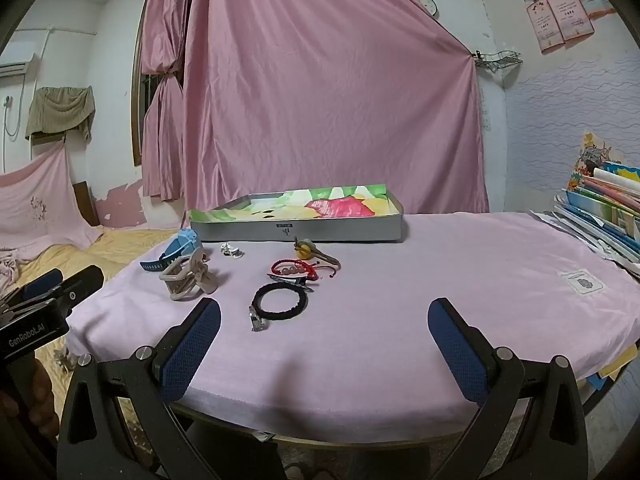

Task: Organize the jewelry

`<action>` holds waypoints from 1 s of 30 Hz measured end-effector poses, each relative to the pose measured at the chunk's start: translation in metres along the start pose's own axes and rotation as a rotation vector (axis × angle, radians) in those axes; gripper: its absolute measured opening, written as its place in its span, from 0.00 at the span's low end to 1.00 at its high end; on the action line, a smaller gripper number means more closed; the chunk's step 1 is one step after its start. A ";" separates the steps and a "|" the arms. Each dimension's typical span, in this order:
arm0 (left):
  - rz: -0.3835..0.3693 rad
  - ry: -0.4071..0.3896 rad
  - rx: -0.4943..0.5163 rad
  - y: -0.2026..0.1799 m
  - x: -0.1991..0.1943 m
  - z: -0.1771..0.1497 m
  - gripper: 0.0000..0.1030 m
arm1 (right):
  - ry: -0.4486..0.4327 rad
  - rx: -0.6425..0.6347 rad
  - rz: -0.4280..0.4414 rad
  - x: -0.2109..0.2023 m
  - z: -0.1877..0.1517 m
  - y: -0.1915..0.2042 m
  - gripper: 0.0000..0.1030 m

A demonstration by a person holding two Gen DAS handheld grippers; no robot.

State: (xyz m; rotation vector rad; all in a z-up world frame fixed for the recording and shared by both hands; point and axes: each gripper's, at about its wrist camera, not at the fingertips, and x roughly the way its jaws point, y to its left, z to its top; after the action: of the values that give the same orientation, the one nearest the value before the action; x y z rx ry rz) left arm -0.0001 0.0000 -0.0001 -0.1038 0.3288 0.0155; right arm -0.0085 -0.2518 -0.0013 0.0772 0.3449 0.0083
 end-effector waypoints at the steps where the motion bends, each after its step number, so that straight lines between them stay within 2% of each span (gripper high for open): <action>1: 0.000 0.000 0.000 0.000 0.000 0.000 1.00 | 0.002 0.000 0.000 0.000 0.000 0.000 0.99; 30: 0.000 0.004 0.000 -0.001 0.001 -0.003 1.00 | 0.012 0.004 0.007 0.004 -0.004 0.004 0.99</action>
State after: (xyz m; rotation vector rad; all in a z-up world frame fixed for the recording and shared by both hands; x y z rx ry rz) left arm 0.0003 -0.0008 -0.0031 -0.1041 0.3331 0.0148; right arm -0.0065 -0.2479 -0.0061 0.0827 0.3570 0.0148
